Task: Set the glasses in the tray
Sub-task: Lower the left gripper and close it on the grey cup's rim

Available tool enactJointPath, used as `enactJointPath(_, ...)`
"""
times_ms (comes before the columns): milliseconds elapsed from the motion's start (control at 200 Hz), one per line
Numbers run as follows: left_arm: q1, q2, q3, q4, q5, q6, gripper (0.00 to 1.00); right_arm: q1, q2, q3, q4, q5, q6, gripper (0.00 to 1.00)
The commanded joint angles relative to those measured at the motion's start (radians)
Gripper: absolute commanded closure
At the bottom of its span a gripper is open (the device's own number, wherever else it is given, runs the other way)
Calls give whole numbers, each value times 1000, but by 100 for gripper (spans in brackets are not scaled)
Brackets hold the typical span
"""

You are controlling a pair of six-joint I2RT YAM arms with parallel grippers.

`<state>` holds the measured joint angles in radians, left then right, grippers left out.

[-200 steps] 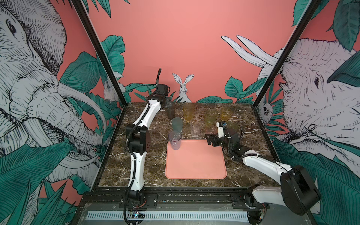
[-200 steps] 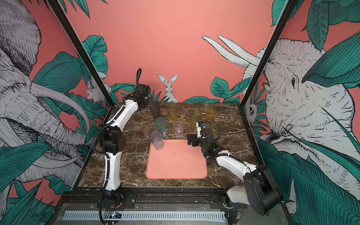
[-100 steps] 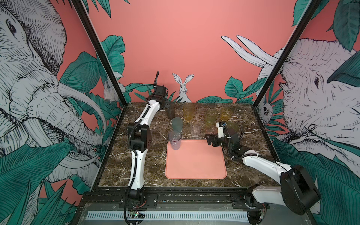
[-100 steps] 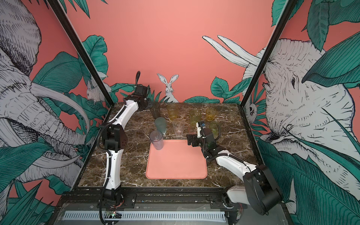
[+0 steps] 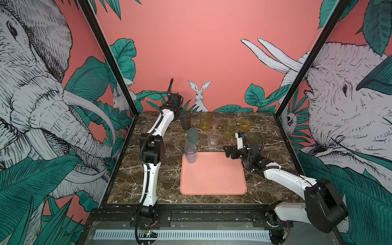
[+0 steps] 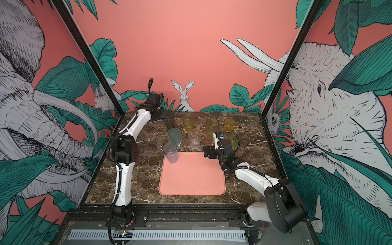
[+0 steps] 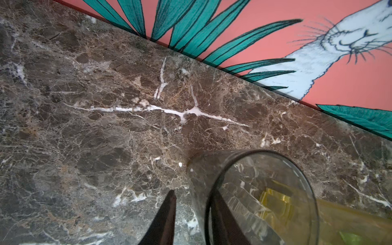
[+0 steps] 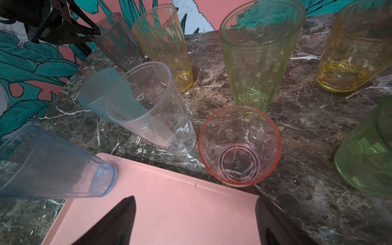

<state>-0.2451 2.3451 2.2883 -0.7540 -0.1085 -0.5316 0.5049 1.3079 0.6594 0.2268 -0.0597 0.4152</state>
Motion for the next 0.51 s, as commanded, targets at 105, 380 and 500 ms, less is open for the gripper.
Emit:
enactJointPath(105, 4, 18, 40, 11, 3, -17, 75, -1, -11, 16, 22, 17, -1, 10)
enactJointPath(380, 4, 26, 47, 8, 7, -15, 83, -2, -12, 19, 16, 17, 0, 10)
enactJointPath(500, 4, 21, 50, -2, 7, -8, 89, -1, -12, 22, 13, 18, -1, 10)
